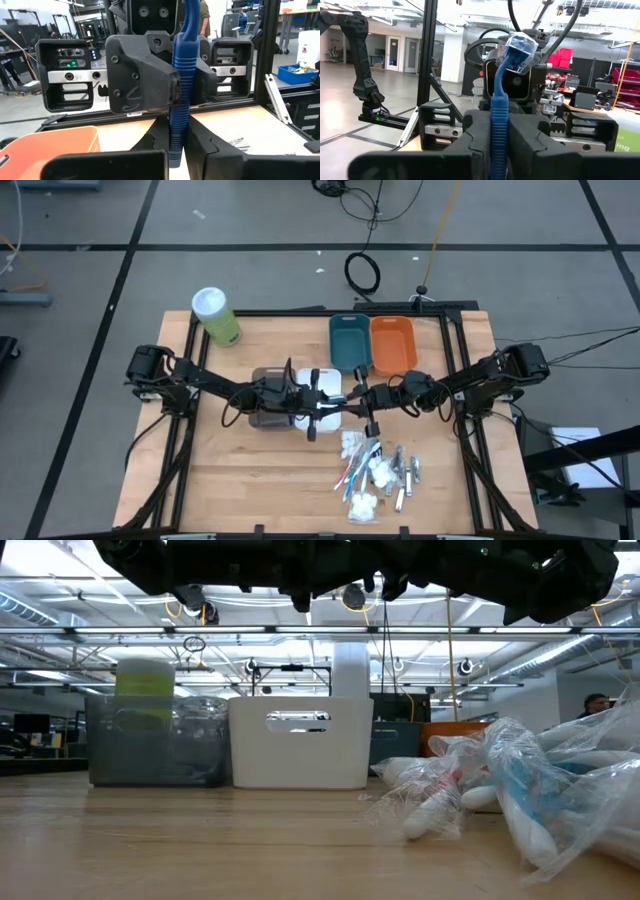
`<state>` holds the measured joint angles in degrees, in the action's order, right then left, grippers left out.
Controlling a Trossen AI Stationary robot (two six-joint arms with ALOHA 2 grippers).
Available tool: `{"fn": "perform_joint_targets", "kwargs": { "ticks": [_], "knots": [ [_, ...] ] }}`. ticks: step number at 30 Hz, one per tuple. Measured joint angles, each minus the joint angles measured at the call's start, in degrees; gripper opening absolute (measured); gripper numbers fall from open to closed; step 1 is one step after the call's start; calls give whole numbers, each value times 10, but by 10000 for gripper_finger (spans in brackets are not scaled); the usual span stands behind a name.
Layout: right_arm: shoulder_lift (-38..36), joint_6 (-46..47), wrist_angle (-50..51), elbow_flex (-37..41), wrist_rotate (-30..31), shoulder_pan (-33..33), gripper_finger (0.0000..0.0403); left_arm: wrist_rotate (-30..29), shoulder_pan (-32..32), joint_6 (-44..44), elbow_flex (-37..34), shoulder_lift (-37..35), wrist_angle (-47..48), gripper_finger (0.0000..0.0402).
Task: Pick & Place Travel size toiletries
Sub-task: Put the blue razor into the black bin
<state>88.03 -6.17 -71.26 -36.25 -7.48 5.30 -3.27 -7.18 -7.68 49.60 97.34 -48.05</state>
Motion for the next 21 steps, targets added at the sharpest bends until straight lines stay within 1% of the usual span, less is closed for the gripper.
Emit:
{"fn": "perform_joint_targets", "kwargs": {
  "ticks": [6, 9, 11, 16, 18, 21],
  "knots": [
    [0, 8, 2, 0, 0, 0, 52, 0, 0, 3, 0, -1, 1, 32],
    [0, 8, 4, 0, 0, 0, 63, 0, 0, 4, 0, -10, 18, 20],
    [-5, 9, 15, 0, 0, 1, 74, 2, 1, 14, 0, -23, 48, 13],
    [-13, 8, 37, 0, 2, 4, 122, 7, 6, 45, -3, -56, 103, 20],
    [-19, 11, 47, 0, 2, 4, 145, 4, 6, 45, -10, -69, 109, 20],
    [-40, 29, 88, 1, -3, 5, 179, -5, 7, 43, -39, -95, 107, 13]
  ]
}}
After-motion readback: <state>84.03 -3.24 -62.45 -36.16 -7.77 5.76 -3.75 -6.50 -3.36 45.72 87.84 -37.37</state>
